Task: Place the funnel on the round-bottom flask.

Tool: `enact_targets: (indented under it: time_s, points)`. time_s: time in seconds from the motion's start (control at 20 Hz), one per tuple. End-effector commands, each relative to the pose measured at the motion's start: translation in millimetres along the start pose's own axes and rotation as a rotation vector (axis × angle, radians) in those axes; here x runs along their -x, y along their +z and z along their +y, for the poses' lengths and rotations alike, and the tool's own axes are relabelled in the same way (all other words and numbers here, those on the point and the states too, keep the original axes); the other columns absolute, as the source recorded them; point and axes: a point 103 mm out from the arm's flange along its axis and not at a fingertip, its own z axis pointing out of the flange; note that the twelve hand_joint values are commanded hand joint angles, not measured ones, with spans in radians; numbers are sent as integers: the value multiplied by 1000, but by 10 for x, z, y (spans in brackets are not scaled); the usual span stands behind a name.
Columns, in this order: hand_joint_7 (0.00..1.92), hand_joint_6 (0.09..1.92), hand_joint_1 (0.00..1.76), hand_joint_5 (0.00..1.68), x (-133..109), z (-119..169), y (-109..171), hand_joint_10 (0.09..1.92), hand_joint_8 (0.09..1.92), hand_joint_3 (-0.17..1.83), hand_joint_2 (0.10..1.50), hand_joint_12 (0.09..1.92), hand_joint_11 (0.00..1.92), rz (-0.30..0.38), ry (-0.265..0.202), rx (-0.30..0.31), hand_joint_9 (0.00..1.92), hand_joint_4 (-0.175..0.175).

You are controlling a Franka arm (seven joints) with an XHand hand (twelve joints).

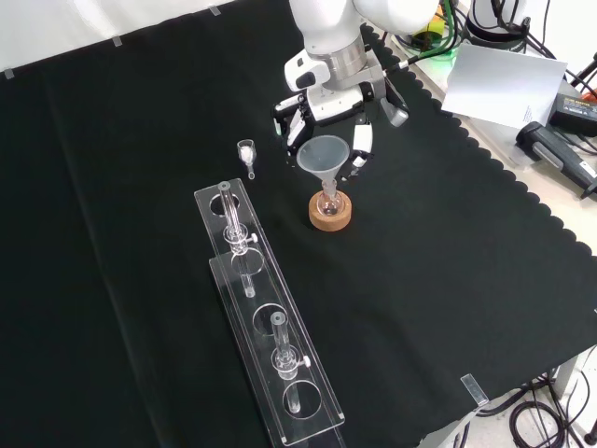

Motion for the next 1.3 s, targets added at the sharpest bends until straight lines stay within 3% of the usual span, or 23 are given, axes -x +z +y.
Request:
enact_targets:
  time_s: [0.05, 0.25, 0.45, 1.3]
  points:
    - [1065, 613, 808, 738, 5, -10, 7, 318, 553, 819, 454, 1245, 0, -2, -1, 2, 814, 49]
    - [1020, 567, 754, 642, 12, -28, 19, 319, 517, 733, 467, 1243, 0, -5, -3, 1, 808, 22]
    - [962, 412, 701, 607, 11, -39, 22, 327, 457, 634, 492, 1236, 0, -11, -3, -3, 795, 3]
    - [810, 157, 616, 562, 28, -70, 15, 360, 350, 491, 518, 1211, 0, -17, -13, -15, 699, 0]
